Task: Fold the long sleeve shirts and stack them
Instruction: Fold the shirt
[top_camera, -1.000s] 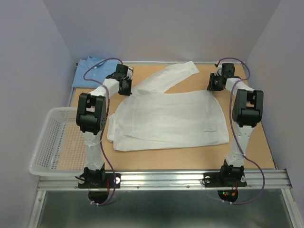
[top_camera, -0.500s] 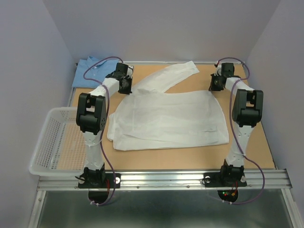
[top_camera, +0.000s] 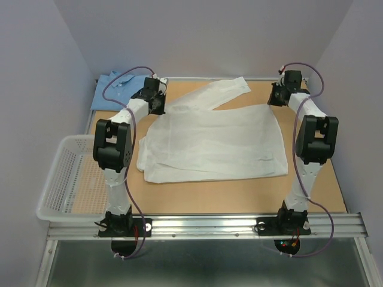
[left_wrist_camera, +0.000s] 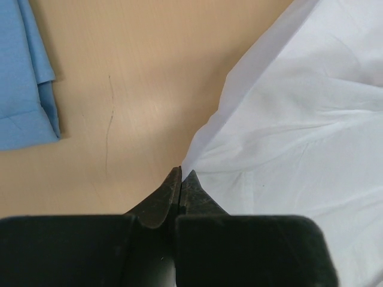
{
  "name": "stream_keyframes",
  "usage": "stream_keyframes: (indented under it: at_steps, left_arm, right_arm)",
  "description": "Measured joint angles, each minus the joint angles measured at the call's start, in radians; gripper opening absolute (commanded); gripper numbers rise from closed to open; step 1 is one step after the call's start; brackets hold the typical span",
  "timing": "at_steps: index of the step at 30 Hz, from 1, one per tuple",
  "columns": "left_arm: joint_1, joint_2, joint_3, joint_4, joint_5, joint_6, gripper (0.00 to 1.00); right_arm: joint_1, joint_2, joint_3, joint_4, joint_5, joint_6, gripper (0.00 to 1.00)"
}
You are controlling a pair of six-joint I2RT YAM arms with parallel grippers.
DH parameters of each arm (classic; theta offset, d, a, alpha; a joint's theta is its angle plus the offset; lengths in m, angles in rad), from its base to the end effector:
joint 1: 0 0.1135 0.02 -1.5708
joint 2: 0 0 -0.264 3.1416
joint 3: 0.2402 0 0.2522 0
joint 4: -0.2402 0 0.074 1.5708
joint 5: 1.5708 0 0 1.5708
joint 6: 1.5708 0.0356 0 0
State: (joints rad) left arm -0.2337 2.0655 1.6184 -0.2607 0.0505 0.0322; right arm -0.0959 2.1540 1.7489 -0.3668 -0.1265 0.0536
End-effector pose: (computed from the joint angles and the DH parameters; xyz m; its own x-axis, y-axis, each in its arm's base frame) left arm 0.4621 -0.1118 0.2228 -0.6235 0.1815 -0.7605 0.2888 0.9573 -0.0083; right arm 0.4907 -0.0427 0.2162 -0.6930 0.1201 -0.7108 0.0422 0.9911 0.1263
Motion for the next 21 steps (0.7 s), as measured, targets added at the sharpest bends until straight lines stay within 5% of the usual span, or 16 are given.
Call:
stream_keyframes:
  at_steps: [21]
  left_arm:
    - [0.000,-0.259,-0.383,0.079,0.010,-0.100,0.04]
  right_arm:
    - [-0.008,-0.341,-0.523,0.148,-0.008,0.306,0.01]
